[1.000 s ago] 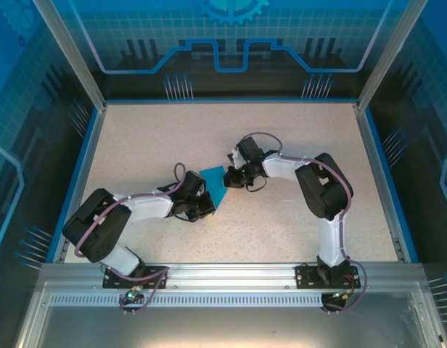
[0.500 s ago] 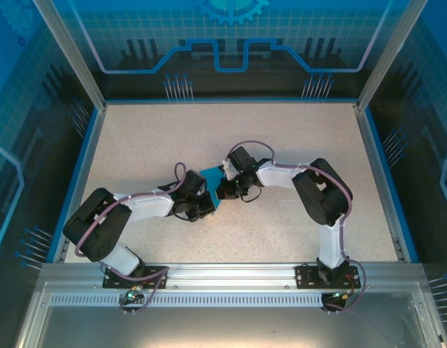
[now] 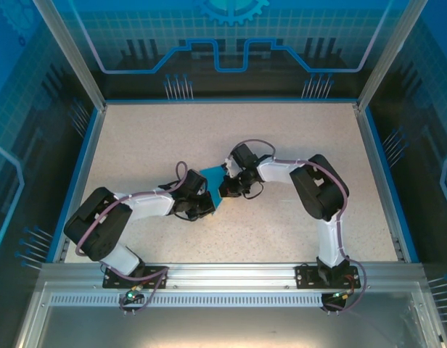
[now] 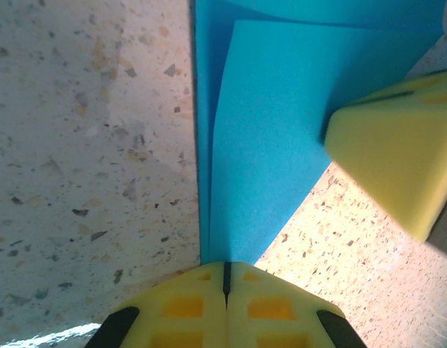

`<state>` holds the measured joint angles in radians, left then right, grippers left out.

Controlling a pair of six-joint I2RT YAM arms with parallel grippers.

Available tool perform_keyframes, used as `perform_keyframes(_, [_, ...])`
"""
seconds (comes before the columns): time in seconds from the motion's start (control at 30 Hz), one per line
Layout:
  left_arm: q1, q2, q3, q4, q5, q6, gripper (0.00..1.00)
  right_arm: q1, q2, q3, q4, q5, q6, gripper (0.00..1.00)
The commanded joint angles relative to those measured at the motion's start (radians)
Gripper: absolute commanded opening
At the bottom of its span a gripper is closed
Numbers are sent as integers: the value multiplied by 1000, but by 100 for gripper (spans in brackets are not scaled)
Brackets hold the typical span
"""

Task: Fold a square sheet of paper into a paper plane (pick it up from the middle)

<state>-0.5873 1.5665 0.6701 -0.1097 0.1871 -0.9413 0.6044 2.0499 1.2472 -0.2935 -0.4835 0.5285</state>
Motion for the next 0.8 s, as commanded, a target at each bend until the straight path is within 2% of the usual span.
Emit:
perform_keyframes(0.0, [-7, 53, -24, -168, -37, 24, 0, -75, 36, 29, -31, 86, -33, 6])
perform_keyframes(0.2, [-7, 58, -21, -165, -37, 24, 0, -121, 34, 39, -31, 94, -32, 6])
perform_keyframes(0.33, [-9, 59, -12, -162, -37, 25, 0, -120, -50, 38, -55, 149, -35, 6])
perform_keyframes(0.53, [-14, 70, -5, -157, -37, 24, 0, -51, -145, 14, -53, 149, -25, 7])
perform_keyframes(0.77, [-16, 70, -4, -157, -38, 24, 0, 36, -73, -1, -22, 77, 0, 6])
